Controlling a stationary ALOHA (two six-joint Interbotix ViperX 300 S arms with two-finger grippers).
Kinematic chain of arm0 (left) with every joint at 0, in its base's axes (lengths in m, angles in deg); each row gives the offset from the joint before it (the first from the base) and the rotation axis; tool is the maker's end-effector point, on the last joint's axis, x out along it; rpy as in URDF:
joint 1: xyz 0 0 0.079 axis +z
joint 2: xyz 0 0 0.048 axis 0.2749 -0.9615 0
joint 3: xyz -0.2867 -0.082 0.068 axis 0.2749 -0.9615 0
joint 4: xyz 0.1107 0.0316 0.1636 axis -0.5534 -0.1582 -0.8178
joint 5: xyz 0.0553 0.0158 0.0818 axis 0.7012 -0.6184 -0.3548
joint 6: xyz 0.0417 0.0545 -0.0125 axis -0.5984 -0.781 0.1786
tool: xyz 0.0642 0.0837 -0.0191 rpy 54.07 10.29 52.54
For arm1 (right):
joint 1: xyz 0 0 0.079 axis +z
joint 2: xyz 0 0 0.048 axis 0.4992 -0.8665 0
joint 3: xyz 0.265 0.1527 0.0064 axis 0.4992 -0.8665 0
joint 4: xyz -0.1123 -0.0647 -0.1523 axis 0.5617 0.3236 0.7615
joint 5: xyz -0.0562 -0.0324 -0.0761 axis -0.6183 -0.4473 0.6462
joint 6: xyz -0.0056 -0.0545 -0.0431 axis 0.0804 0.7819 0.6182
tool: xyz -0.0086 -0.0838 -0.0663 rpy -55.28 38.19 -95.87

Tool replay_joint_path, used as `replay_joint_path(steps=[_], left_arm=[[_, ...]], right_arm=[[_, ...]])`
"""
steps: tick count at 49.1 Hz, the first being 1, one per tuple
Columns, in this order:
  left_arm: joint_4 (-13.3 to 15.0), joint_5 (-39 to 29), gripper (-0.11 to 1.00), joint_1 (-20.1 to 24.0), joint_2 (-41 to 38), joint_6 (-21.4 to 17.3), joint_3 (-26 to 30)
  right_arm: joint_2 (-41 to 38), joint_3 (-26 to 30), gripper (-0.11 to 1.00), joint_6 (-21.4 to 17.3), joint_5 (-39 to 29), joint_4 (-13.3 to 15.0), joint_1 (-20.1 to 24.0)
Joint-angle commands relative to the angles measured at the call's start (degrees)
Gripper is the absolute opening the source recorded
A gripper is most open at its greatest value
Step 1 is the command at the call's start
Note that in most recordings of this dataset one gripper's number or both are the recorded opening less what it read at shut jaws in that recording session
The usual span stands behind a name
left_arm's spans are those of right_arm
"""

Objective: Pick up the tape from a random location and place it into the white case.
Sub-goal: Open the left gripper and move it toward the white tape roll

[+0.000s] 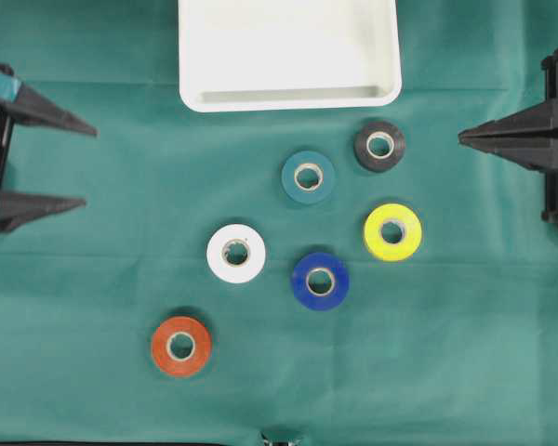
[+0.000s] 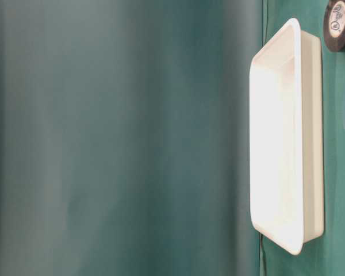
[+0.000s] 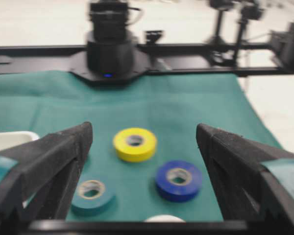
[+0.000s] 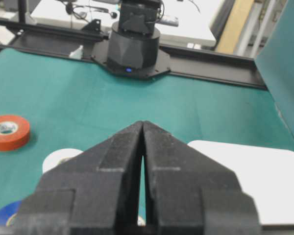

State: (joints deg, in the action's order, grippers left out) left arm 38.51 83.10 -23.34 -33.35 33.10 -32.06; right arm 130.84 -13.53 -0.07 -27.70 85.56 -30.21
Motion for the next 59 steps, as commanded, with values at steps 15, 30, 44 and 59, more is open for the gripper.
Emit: replay_joint_path(steps=[15,30,44,59], left_arm=[[0.09,-0.18,1.00,-5.71,-0.53,-0.09,1.76],[0.09,2.02,1.00,-5.62,-1.14,-0.26,1.85],[0.09,6.86,1.00,-4.57,-13.62,-0.79,7.82],[0.09,7.12,1.00,-4.13,-26.63,-2.64,18.19]], right_arm=[[-0.88,1.76,0.00,0.00,0.26,0.09,-0.09],[-1.05,1.85,0.00,0.00,0.26,0.09,-0.09],[-1.93,2.20,0.00,0.00,0.26,0.18,-0.09],[-2.55,2.29,0.00,0.26,0.26,0.44,-0.09]])
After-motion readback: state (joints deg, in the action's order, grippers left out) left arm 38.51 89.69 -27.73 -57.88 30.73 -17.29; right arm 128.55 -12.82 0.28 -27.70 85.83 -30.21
